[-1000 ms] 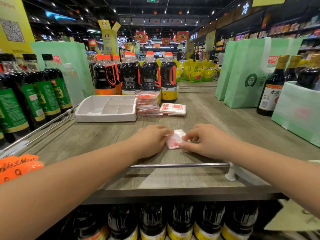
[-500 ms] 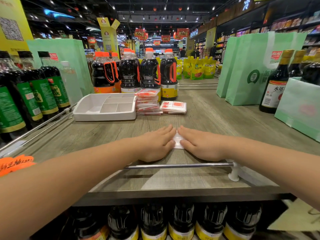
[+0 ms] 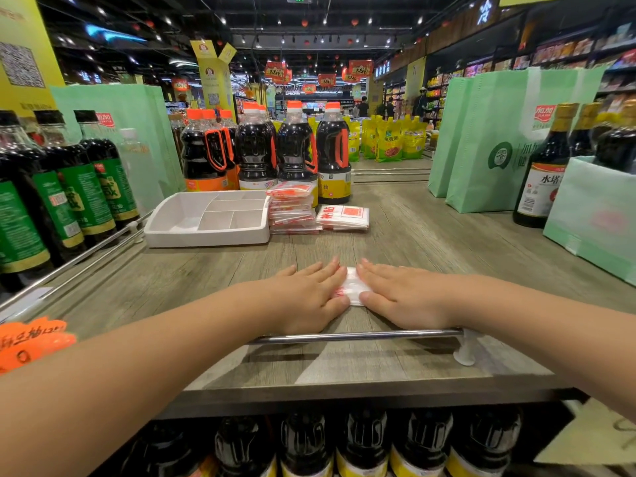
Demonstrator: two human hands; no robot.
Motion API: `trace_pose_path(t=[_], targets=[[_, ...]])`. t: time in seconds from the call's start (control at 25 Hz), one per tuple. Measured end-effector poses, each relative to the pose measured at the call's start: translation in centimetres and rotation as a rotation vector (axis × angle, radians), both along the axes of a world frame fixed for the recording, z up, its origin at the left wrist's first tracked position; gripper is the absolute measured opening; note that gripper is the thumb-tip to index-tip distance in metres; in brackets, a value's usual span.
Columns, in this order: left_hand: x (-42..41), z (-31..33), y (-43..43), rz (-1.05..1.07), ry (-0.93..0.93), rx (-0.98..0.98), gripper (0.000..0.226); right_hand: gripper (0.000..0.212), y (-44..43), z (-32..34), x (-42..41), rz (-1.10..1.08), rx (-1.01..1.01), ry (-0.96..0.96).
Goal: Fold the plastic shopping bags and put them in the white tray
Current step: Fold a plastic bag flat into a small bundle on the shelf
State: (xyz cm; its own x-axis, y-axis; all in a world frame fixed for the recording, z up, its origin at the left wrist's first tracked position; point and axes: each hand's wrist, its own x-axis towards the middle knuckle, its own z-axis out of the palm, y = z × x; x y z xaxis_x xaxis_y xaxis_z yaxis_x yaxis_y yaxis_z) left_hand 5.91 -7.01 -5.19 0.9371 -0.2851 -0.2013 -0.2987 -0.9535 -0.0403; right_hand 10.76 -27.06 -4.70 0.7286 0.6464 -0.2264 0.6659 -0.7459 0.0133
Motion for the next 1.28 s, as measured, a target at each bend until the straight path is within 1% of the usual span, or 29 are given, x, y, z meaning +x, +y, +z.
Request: trace_pose_path(t=[0.08, 0.2, 0.24, 0.36, 0.44, 0.64, 0.72, 0.84, 0.92, 1.0, 1.08, 1.16, 1.2, 1.28], targets=[[0.0, 0.1, -0.4, 0.0, -0.051, -0.012, 0.063, 0.066, -0.3, 0.0, -0.1, -0.004, 0.037, 0.005], [0.7, 0.2, -0.2, 0.047, -0.153, -0.188, 0.055, 0.063, 0.0, 0.3, -0.2, -0.034, 0.169, 0.004], [1.0, 0.2, 0.1, 0.055, -0.156, -0.201, 0.054, 0.062, 0.3, 0.4, -0.2, -0.044, 0.187, 0.006], [1.6, 0.0, 0.8, 0.06, -0.035, -0.1, 0.058, 0.062, 0.8, 0.1, 0.4, -0.06, 0.081, 0.019], [1.4, -0.2, 0.9, 0.069, 0.022, -0.066, 0.058, 0.063, 0.6, -0.1, 0.7, -0.08, 0.034, 0.033], [1.0, -0.3, 1.2, 0.112, 0.056, -0.126, 0.058, 0.064, 0.0, -0.3, 0.7, -0.114, 0.024, 0.065], [0.5, 0.1, 1.0, 0.129, 0.012, -0.249, 0.056, 0.064, -0.1, 0.1, 0.2, -0.121, 0.088, 0.075], [0.2, 0.8, 0.9, 0.194, -0.107, -0.511, 0.048, 0.059, -0.1, 0.9, -0.9, -0.159, 0.279, 0.048], [0.3, 1.1, 1.0, 0.261, -0.142, -0.671, 0.053, 0.058, 0.0, 1.3, -1.3, -0.176, 0.391, 0.024], [0.6, 1.2, 1.2, 0.324, -0.11, -0.81, 0.065, 0.067, 0.0, 1.5, -1.4, -0.199, 0.525, 0.066], [1.0, 1.1, 1.4, 0.352, -0.031, -0.915, 0.073, 0.077, 0.0, 1.4, -1.1, -0.229, 0.652, 0.128], [1.6, 1.3, 1.8, 0.33, 0.061, -0.997, 0.067, 0.082, 0.1, 1.4, 0.1, -0.262, 0.727, 0.181], [2.3, 1.4, 2.0, 0.292, 0.085, -1.054, 0.06, 0.079, 0.3, 1.5, 1.2, -0.275, 0.777, 0.236], [3.9, 1.8, 2.3, 0.226, 0.061, -1.196, 0.044, 0.058, 0.7, 2.3, 3.3, -0.289, 0.938, 0.423]])
